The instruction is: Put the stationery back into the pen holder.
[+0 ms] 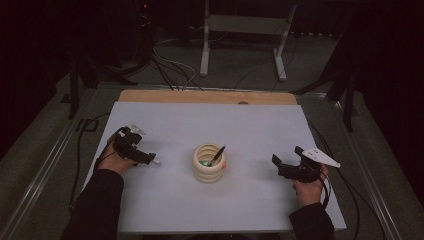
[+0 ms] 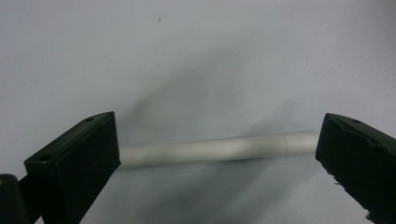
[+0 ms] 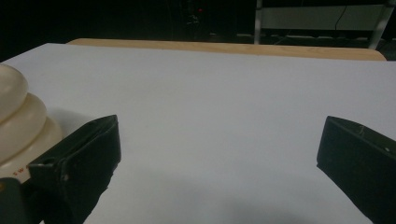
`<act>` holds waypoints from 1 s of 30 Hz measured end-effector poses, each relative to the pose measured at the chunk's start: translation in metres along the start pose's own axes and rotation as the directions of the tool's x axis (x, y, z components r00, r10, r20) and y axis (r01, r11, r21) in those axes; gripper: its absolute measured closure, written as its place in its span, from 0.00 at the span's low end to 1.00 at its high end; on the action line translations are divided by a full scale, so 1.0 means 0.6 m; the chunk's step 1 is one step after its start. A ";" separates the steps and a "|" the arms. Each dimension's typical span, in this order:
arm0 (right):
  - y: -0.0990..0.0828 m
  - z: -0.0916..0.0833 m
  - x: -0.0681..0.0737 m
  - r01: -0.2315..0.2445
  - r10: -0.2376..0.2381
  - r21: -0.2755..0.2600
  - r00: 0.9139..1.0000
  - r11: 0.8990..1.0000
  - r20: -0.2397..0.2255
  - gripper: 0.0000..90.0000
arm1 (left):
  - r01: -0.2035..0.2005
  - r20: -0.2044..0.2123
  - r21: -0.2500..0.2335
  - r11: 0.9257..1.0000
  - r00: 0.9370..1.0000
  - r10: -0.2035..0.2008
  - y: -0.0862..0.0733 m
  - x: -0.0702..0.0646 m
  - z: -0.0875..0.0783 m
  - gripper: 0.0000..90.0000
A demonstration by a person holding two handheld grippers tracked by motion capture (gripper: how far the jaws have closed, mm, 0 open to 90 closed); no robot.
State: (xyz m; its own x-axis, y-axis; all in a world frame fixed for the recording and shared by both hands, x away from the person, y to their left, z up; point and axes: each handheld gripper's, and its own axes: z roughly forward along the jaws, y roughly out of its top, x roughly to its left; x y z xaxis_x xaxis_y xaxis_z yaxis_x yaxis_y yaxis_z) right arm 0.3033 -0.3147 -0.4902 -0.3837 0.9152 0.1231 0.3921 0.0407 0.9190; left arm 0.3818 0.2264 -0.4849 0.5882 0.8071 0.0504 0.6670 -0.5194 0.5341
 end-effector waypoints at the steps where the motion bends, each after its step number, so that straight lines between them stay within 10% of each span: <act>1: 0.000 0.000 0.000 0.001 -0.001 0.000 1.000 1.000 0.000 0.00 | 0.006 -0.003 0.003 1.000 1.000 -0.006 0.000 0.000 0.001 0.00; 14: 0.000 0.000 -0.001 -0.005 0.005 -0.001 1.000 1.000 0.000 0.00 | 0.128 -0.073 0.056 0.990 0.990 -0.124 -0.001 -0.002 0.016 0.00; 30: 0.000 0.000 -0.001 -0.007 0.007 -0.002 1.000 1.000 -0.003 0.00 | 0.338 -0.169 0.020 0.941 0.929 -0.330 0.011 -0.020 0.020 0.00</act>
State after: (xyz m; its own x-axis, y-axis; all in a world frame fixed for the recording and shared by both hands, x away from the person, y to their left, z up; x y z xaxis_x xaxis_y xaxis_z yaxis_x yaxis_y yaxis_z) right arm 0.3037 -0.3153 -0.4901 -0.3829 0.9145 0.1309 0.3936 0.0333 0.9187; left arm 0.3849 0.2099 -0.4921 0.2492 0.9684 0.0129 0.8357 -0.2217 0.5025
